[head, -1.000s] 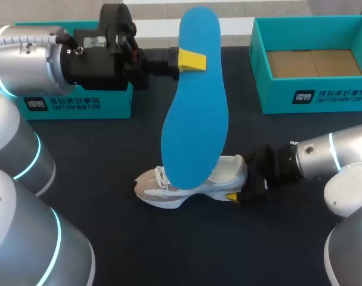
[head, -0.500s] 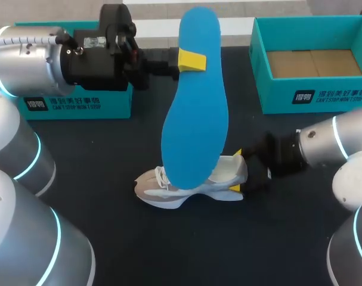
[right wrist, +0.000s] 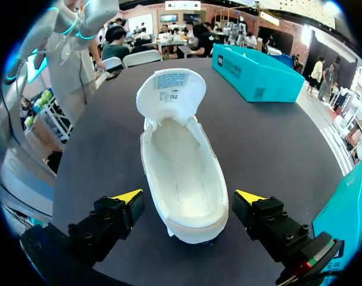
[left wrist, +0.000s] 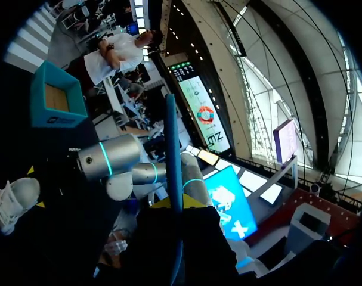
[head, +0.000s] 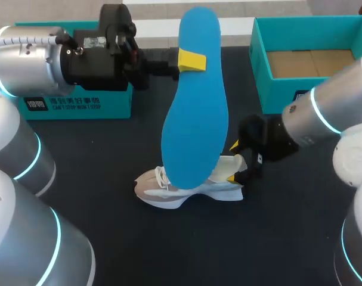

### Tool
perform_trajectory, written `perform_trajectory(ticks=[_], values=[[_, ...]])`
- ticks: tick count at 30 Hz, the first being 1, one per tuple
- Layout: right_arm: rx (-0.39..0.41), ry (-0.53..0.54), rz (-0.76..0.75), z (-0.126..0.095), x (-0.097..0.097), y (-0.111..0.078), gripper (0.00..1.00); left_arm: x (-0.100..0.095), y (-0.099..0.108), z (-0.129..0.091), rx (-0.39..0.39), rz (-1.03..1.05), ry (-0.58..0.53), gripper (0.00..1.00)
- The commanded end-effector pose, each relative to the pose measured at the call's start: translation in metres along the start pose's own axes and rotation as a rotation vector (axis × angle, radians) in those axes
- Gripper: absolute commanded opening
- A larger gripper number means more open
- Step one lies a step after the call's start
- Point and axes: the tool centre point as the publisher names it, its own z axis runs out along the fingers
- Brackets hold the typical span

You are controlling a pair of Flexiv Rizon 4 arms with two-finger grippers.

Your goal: Take the shoe out of the shoebox, open the shoe tongue, remove and reinsert the insole, then place the shoe into the shoebox

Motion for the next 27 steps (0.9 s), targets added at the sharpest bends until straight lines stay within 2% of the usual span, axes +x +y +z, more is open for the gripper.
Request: perform_trajectory(ticks=[1, 6, 12, 27], values=[[0.352, -0.003, 0.006, -0.006, 0.003, 0.011, 1.0, -0.001, 0.001, 0.001, 0.002, 0.0, 0.0, 0.0], [0.431, 0.005, 0.007, -0.009, 0.004, 0.02, 1.0, -0.001, 0.001, 0.001, 0.002, 0.0, 0.0, 0.0], [0.483, -0.001, -0.006, -0.01, 0.004, 0.024, 1.0, -0.001, 0.001, 0.001, 0.002, 0.0, 0.0, 0.0], [0.476, -0.011, -0.027, -0.008, 0.007, 0.021, 1.0, -0.001, 0.001, 0.001, 0.002, 0.0, 0.0, 0.0]])
